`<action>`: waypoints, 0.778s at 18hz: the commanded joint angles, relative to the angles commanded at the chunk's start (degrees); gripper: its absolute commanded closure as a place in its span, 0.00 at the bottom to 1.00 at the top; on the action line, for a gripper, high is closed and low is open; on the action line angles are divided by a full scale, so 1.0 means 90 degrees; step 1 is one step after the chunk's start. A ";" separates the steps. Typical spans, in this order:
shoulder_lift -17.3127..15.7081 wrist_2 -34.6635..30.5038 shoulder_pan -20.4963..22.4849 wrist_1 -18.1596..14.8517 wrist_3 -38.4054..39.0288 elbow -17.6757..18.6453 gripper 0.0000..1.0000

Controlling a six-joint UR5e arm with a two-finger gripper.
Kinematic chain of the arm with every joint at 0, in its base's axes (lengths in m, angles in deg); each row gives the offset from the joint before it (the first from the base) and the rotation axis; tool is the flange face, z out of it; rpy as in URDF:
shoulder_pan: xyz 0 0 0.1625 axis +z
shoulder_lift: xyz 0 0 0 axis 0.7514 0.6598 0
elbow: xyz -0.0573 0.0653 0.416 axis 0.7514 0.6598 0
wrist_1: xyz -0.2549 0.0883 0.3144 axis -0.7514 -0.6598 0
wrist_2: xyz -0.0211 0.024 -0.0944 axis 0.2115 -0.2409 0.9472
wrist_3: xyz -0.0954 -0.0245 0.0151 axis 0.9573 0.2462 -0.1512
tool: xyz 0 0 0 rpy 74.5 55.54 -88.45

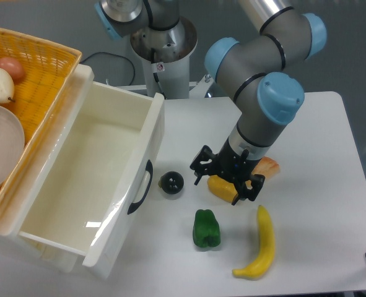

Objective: Pick up the yellow pepper
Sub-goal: 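Move the open gripper over the yellow pepper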

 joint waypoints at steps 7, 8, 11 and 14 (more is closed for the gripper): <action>-0.0039 -0.0107 0.0049 0.0020 -0.0576 0.0146 0.00; -0.0039 -0.0108 0.0049 0.0010 -0.0518 0.0176 0.00; 0.0029 -0.0117 0.0068 0.0058 -0.0527 0.0244 0.00; 0.0136 -0.0137 0.0117 0.0360 -0.0547 0.0371 0.00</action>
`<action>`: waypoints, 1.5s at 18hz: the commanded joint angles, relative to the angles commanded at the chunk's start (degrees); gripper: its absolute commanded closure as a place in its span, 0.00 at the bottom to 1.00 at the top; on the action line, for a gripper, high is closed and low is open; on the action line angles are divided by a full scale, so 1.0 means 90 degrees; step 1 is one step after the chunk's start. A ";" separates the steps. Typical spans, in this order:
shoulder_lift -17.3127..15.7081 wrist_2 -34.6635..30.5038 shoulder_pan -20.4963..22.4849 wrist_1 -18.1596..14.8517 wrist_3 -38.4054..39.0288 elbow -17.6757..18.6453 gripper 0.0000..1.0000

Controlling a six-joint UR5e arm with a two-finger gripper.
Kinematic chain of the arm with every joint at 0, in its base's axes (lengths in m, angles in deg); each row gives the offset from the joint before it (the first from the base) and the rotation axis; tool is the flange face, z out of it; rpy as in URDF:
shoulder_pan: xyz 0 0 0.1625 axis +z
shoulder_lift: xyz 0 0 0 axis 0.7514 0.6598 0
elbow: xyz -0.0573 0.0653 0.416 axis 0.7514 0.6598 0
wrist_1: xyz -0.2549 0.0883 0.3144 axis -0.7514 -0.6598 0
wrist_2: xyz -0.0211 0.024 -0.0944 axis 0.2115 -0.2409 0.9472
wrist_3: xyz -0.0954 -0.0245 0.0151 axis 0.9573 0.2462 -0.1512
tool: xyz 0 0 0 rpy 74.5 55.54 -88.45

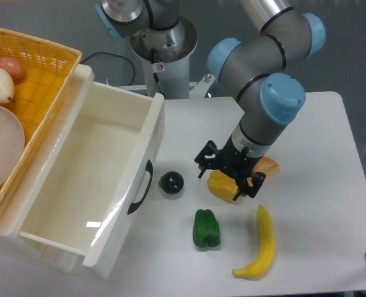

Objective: Pick up the yellow pepper
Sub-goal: 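Move the open gripper over the yellow pepper, then lower the gripper down around the yellow pepper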

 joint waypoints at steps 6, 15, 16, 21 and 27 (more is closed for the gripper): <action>0.0020 -0.0204 0.0030 0.0480 -0.0010 0.0342 0.00; 0.0030 -0.0752 -0.0087 0.0519 -0.1522 0.0254 0.00; 0.0049 -0.0752 -0.0117 0.0519 -0.1784 0.0235 0.00; 0.0127 -0.1033 -0.0175 0.0499 -0.3287 0.0215 0.00; 0.0157 -0.1797 -0.0283 0.0529 -0.5125 0.0264 0.00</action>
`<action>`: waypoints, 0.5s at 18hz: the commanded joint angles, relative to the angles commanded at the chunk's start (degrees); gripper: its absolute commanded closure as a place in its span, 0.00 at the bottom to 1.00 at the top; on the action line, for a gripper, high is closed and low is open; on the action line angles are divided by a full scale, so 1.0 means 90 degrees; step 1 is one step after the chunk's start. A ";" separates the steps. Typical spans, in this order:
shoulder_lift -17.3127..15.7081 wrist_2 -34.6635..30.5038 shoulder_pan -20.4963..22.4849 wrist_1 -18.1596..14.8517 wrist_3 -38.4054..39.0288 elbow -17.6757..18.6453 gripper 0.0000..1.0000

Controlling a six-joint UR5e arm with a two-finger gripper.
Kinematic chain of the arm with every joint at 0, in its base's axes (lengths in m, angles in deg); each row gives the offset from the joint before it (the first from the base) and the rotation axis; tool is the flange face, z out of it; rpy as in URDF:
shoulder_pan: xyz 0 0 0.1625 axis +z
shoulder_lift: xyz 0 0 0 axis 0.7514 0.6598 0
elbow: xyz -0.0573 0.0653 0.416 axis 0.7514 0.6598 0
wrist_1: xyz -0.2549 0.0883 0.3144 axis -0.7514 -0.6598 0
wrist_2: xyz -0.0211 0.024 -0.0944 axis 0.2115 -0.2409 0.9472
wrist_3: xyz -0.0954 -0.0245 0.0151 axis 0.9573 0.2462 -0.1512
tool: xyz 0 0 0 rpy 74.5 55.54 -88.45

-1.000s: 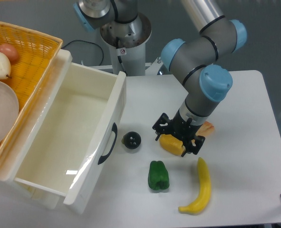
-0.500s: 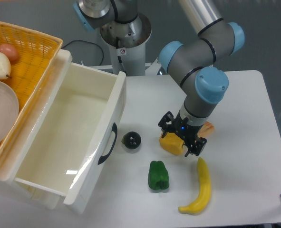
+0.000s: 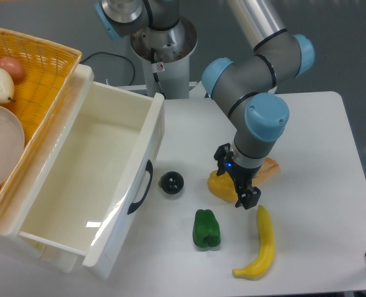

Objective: Pick up the yellow pepper
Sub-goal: 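Lower the gripper down around the yellow pepper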

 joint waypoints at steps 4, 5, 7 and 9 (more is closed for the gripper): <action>0.0068 -0.0108 -0.0010 0.0214 -0.0548 0.0126 0.00; 0.0117 -0.0108 -0.0010 0.0341 -0.0588 0.0224 0.00; 0.0195 -0.0117 -0.0010 0.0546 -0.0801 0.0419 0.00; 0.0293 -0.0117 0.0010 0.0566 -0.0959 0.0517 0.00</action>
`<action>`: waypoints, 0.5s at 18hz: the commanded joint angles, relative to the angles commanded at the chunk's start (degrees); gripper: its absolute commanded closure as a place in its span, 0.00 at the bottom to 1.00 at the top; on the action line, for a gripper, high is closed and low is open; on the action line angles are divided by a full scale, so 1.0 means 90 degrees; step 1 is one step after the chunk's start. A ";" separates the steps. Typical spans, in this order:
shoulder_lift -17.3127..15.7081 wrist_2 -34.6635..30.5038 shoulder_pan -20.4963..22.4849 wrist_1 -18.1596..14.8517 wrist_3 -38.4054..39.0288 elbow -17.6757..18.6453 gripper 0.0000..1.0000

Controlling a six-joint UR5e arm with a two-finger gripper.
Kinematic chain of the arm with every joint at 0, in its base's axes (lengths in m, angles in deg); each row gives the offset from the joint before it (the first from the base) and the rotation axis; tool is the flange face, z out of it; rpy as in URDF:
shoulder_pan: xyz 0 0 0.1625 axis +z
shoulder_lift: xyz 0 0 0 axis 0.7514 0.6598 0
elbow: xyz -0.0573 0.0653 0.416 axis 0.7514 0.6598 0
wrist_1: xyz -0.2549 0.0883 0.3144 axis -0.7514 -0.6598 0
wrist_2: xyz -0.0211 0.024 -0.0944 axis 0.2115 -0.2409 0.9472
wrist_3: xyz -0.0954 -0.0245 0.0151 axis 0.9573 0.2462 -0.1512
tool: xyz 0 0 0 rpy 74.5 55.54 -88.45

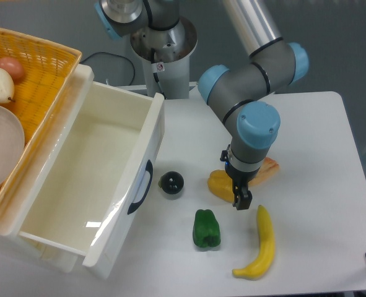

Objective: Pick up the yellow pepper
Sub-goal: 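Lower the gripper down around the yellow pepper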

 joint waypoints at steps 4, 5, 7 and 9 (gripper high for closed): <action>0.0010 0.0000 0.0019 0.0029 -0.0097 0.0098 0.00; 0.0010 0.0010 0.0039 0.0029 -0.0156 0.0117 0.00; 0.0000 0.0010 0.0049 0.0020 -0.0205 0.0118 0.00; 0.0010 0.0010 0.0049 0.0029 -0.0225 0.0147 0.00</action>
